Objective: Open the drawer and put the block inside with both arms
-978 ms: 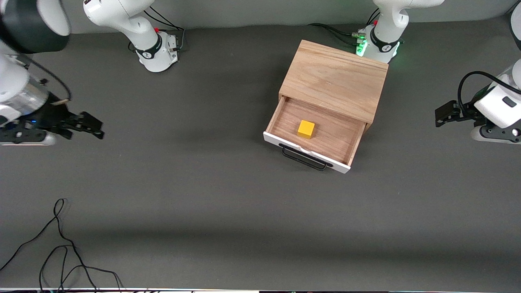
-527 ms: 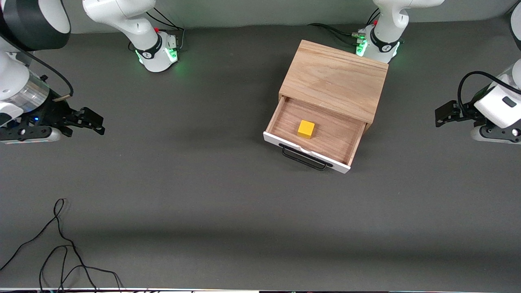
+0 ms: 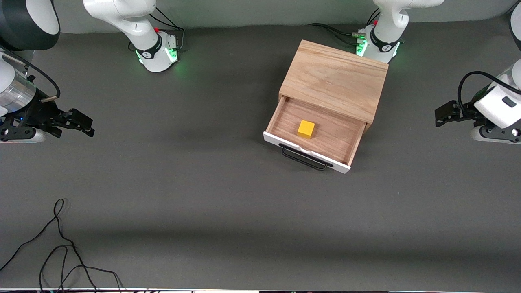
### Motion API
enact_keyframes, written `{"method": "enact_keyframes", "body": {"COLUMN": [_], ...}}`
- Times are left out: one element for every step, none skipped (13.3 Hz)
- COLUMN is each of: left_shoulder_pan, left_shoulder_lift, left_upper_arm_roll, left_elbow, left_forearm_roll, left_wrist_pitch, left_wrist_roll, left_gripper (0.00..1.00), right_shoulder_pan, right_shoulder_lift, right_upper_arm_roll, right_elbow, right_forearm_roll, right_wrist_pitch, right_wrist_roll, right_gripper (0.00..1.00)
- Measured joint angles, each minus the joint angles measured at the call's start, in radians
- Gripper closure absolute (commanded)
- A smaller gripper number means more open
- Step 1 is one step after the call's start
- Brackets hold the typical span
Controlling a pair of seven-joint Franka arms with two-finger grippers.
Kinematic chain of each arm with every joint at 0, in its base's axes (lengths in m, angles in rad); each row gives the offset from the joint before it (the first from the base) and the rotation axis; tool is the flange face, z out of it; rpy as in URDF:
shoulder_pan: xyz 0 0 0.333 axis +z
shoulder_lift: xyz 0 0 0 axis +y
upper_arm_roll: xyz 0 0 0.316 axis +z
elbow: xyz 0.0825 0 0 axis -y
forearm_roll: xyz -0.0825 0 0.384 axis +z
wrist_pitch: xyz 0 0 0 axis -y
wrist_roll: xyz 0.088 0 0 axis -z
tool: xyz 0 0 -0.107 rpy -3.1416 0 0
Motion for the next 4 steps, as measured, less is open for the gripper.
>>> {"method": "enact_keyframes", "body": {"left_shoulder_pan": [0.000, 0.000, 0.000, 0.000], "left_shoulder_lift": [0.000, 0.000, 0.000, 0.000], "left_upper_arm_roll": [0.000, 0.000, 0.000, 0.000], "left_elbow": [0.000, 0.000, 0.000, 0.000], "left_forearm_roll": [0.000, 0.000, 0.000, 0.000], "left_wrist_pitch": [0.000, 0.000, 0.000, 0.000], "left_wrist_roll": [0.000, 0.000, 0.000, 0.000], "left_gripper": [0.00, 0.00, 0.00, 0.00], "right_shoulder_pan": [0.000, -0.001, -0.001, -0.001], "right_shoulder_lift": [0.002, 0.005, 0.008, 0.014], "right_upper_arm_roll": [0.000, 0.000, 0.001, 0.001], "right_elbow": [0.000, 0.000, 0.003, 0.009], "right_forearm_roll": [0.000, 0.000, 0.000, 0.000], "right_wrist_pitch": [0.000, -0.004, -0.017, -0.032], "right_wrist_roll": [0.000, 0.000, 0.000, 0.000], "right_gripper": [0.00, 0.00, 0.00, 0.00]}}
